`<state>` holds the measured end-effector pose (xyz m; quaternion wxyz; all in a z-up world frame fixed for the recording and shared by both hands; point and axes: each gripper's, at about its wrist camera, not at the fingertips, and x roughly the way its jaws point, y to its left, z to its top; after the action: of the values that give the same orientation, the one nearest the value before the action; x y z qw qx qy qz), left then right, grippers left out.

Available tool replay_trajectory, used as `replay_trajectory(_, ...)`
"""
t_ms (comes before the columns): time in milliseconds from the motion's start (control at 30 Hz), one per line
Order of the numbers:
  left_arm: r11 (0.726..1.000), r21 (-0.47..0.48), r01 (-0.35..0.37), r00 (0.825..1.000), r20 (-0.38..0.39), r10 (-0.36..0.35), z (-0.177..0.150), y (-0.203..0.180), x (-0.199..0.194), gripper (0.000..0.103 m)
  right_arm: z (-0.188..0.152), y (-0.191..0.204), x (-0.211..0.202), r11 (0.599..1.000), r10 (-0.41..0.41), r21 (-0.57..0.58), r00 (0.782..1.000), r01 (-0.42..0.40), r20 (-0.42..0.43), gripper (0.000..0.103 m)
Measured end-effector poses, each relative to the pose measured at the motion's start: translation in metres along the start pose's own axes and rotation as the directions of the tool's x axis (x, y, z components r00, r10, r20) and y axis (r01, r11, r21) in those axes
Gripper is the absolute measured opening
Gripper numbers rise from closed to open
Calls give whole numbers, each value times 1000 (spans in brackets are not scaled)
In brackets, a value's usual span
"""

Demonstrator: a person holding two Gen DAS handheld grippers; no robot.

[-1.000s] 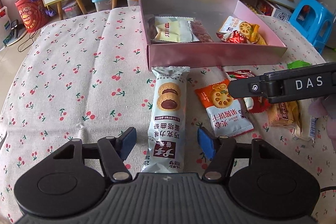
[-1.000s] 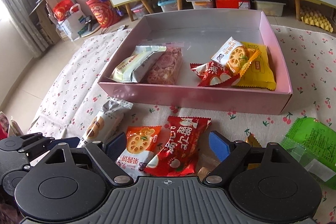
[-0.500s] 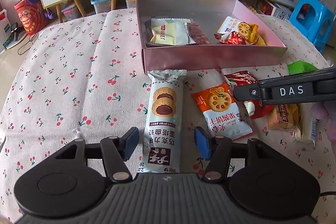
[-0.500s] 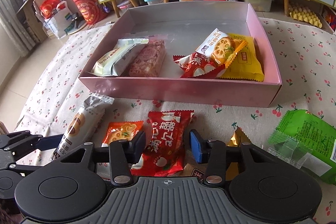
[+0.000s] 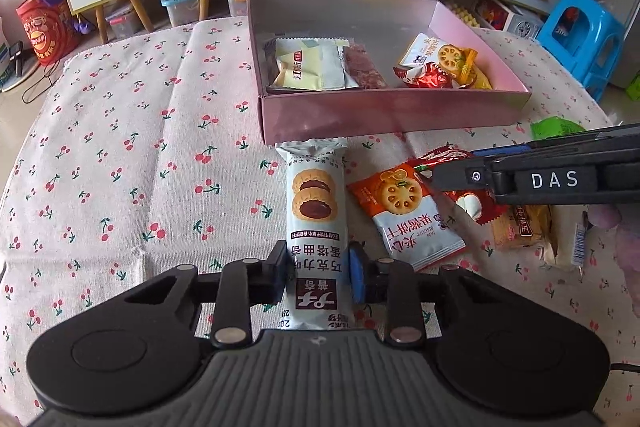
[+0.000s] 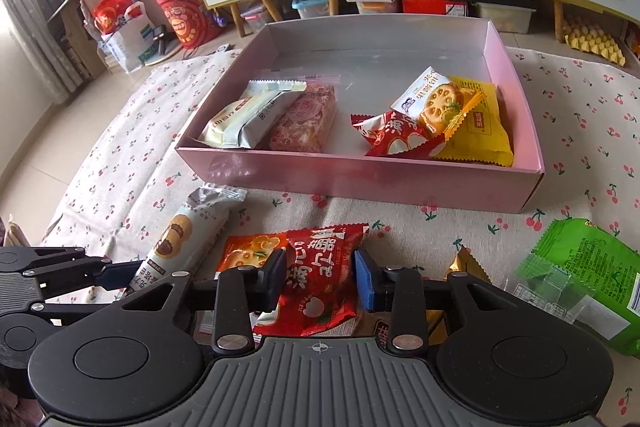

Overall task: Organize snacks
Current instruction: 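Grasp the white chocolate-cookie bar with the left gripper while the right grasps the red packet, then carry the cookie bar and red packet into the pink box and open both grippers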

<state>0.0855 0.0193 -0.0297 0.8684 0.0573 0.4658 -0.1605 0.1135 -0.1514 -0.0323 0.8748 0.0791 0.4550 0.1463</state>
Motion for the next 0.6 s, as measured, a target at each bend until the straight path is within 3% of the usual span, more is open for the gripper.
replay_trajectory(600, 999, -33, -2, 1000, -7, 1, 2, 1, -17, 28, 7, 2, -20, 1000, 21, 19, 999, -22, 30, 34)
